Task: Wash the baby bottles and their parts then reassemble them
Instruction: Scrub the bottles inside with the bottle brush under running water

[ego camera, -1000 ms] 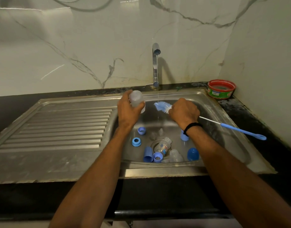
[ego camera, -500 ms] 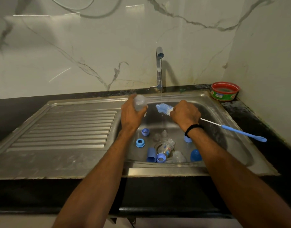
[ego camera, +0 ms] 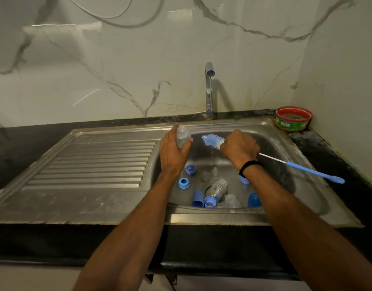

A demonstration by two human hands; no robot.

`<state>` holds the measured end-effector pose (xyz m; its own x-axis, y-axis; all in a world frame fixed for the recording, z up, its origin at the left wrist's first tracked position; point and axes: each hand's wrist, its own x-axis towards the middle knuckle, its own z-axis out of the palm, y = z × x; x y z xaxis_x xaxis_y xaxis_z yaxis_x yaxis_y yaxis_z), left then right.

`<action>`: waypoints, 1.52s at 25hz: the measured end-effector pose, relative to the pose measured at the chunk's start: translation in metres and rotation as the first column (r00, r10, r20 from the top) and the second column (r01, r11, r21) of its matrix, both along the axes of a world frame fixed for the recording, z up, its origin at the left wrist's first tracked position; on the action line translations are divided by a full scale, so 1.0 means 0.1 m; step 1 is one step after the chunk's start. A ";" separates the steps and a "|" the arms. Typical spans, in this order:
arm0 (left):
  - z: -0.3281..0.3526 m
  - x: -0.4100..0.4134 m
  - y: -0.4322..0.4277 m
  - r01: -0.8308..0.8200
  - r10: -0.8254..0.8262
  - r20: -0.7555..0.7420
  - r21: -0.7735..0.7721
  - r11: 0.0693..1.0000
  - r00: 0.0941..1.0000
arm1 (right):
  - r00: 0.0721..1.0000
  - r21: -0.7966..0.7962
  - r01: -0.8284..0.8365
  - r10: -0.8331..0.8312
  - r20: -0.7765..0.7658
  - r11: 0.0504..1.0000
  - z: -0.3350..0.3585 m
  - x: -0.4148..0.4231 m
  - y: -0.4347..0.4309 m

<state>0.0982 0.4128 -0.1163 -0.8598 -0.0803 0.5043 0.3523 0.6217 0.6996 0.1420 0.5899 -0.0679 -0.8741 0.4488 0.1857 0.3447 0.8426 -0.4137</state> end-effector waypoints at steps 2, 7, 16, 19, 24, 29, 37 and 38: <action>-0.01 0.00 -0.01 -0.002 0.003 0.017 -0.012 1.000 1.000 | 1.000 0.000 0.004 -0.004 -0.009 1.000 0.00 0.00 0.00; -0.03 -0.01 -0.05 -0.024 0.027 0.043 -0.058 0.998 0.999 | 0.999 0.007 -0.012 0.013 -0.032 1.000 -0.03 -0.02 0.00; -0.07 -0.07 -0.08 0.014 -0.017 0.173 0.020 1.000 0.985 | 0.996 0.036 -0.082 0.083 -0.043 0.996 -0.15 -0.09 0.05; -0.07 -0.07 -0.09 0.009 -0.053 0.246 0.177 0.984 0.968 | 0.997 0.076 -0.072 0.074 -0.023 0.995 -0.18 -0.10 0.06; 0.12 0.00 -0.11 -0.009 -0.066 0.254 0.283 0.959 0.965 | 0.997 0.099 -0.076 0.078 -0.024 0.992 -0.17 -0.11 0.04; 0.26 0.03 -0.15 0.048 -0.098 0.221 0.220 0.974 0.970 | 0.997 0.104 -0.074 0.078 -0.027 0.992 -0.15 -0.09 0.02; 0.27 0.14 -0.33 0.005 -0.108 0.339 0.289 0.957 0.935 | 0.991 0.012 -0.125 0.126 -0.051 0.992 -0.12 -0.04 0.03; 0.27 0.17 -0.35 0.002 -0.117 0.342 0.319 0.948 0.933 | 0.991 0.009 -0.126 0.126 -0.049 0.992 -0.12 -0.04 0.02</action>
